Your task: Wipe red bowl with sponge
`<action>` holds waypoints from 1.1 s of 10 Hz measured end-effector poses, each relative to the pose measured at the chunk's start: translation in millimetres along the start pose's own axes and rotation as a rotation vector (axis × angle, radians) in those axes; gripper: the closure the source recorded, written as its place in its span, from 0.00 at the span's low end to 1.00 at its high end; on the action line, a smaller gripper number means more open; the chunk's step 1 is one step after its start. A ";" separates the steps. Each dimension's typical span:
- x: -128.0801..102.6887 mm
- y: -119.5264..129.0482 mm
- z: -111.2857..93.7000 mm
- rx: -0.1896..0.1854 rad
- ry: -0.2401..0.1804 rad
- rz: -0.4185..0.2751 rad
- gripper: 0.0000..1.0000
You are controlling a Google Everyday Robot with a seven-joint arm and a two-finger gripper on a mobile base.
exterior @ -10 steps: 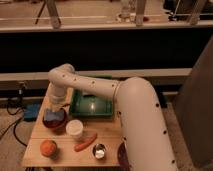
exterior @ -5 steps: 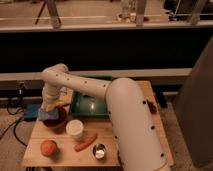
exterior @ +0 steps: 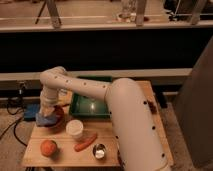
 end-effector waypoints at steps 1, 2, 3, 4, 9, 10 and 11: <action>1.7 4.5 -1.6 -0.003 0.002 0.006 1.00; 2.6 11.2 -4.6 -0.007 0.005 0.014 1.00; 7.7 16.6 -8.4 -0.008 0.009 0.028 1.00; 12.6 19.6 -12.1 -0.009 0.011 0.041 1.00; 19.4 9.8 -23.2 0.000 -0.013 0.041 1.00; 17.0 6.5 -25.7 0.008 -0.014 0.038 1.00; 15.1 4.4 -27.6 0.013 -0.014 0.036 1.00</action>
